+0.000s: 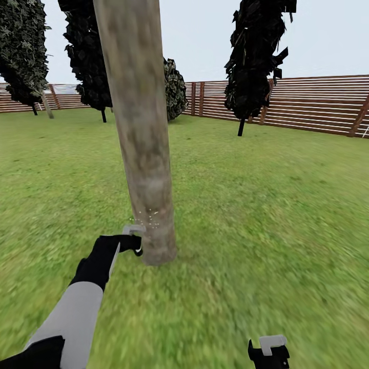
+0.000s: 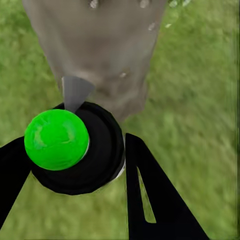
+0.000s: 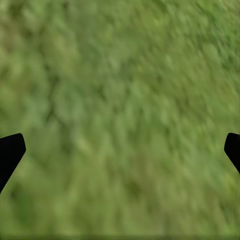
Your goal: In the garden, pick up the pesticide atomizer on the floor and spray pesticide onto both trees until each tree trunk is fully covered.
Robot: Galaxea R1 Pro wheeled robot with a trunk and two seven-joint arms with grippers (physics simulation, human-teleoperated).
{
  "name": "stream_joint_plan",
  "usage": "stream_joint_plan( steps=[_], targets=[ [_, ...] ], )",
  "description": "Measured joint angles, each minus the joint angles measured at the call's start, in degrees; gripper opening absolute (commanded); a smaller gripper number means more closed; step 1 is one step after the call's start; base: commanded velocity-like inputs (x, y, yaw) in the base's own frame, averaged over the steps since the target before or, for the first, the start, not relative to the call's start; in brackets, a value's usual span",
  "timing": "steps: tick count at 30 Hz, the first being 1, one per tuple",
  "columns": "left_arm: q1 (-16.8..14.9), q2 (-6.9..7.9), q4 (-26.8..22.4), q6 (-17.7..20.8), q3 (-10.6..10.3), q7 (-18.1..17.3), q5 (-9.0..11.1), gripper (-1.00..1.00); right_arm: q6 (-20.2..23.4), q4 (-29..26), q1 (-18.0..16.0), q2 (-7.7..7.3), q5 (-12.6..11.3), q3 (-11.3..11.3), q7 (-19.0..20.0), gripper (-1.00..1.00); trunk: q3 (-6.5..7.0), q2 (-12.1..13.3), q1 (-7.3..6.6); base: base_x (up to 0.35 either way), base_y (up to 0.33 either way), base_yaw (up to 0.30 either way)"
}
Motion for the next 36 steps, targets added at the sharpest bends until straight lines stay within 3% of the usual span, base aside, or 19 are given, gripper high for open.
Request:
stream_joint_plan(
  steps=[2,7,12,17,36],
  targets=[
    [-0.4,-0.06,-0.3,0.0,0.3,-0.1,-0.3,-1.0,0.0,0.0,0.0,0.0,0.0,0.0,0.0,1.0,0.0,0.0,0.0,0.0,0.0,0.0],
    [-0.4,4.64,-2.3,2.2,0.7,-0.3,-0.5,-1.0,0.0,0.0,0.0,0.0,0.0,0.0,0.0,1.0,0.0,0.0,0.0,0.0,0.0,0.0],
    [-0.1,4.45,-2.4,2.7,0.4,-0.3,-0.1,-1.0,0.0,0.0,0.0,0.0,0.0,0.0,0.0,1.0,0.0,0.0,-0.02,0.131,-0.039,0.0],
    [-0.5,3.27,-2.4,2.7,0.3,0.1,-0.3,-1.0,0.0,0.0,0.0,0.08,0.1,0.0,0.0,1.0,0.0,0.0,0.0,0.158,-0.197,0.0],
    [-0.3,3.13,-2.5,2.6,0.3,0.3,-0.2,-1.0,0.0,0.0,0.0,0.13,-0.1,0.0,0.0,1.0,0.0,0.0,0.0,-0.038,-0.277,0.017]
  ],
)
